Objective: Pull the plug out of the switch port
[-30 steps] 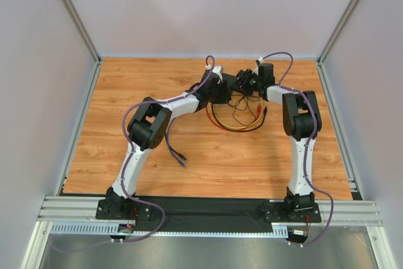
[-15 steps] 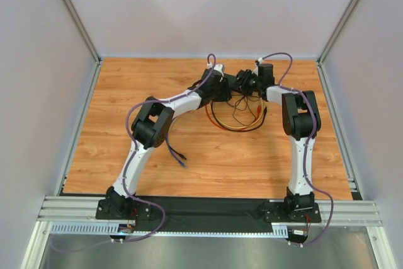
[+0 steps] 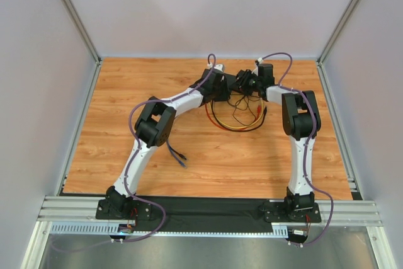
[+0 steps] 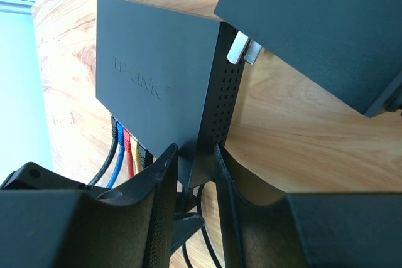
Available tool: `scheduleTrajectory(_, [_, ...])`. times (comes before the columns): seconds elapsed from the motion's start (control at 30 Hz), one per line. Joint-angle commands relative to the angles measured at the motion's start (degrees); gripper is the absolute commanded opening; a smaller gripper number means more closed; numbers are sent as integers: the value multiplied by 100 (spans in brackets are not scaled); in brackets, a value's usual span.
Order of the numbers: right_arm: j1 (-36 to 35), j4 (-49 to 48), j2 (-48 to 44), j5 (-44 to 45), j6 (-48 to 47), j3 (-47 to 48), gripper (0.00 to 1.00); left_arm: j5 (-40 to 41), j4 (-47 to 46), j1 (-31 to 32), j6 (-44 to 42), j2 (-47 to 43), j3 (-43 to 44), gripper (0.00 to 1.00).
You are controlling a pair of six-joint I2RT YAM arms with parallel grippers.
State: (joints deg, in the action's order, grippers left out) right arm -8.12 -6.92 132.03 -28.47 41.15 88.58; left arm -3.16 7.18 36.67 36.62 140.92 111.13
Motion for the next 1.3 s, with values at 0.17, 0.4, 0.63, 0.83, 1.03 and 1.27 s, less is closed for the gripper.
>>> scheduleTrajectory(0.17, [-84, -3, 86, -168, 43, 248, 30, -115, -15, 16, 135, -117, -30, 15])
scheduleTrajectory(0.4, [-128, 340, 253, -62, 34, 520, 22, -536, -138, -63, 249, -152, -249, 0])
scheduleTrajectory(0.63, [-120, 375, 0, -256, -185, 407, 33, -651, -322, -142, 240, -311, -487, 0])
scheduleTrajectory(0.83, [-120, 69, -458, -177, 68, -489, 36, -730, -384, -177, 240, -276, -478, 0])
scheduleTrajectory(1.03, [-111, -433, -424, -194, 412, -895, 33, -730, -507, -195, 214, -372, -628, 0])
scheduleTrajectory(1.27, [-120, -521, -336, -45, 631, -851, 31, -774, -516, -212, 135, -399, -689, 0])
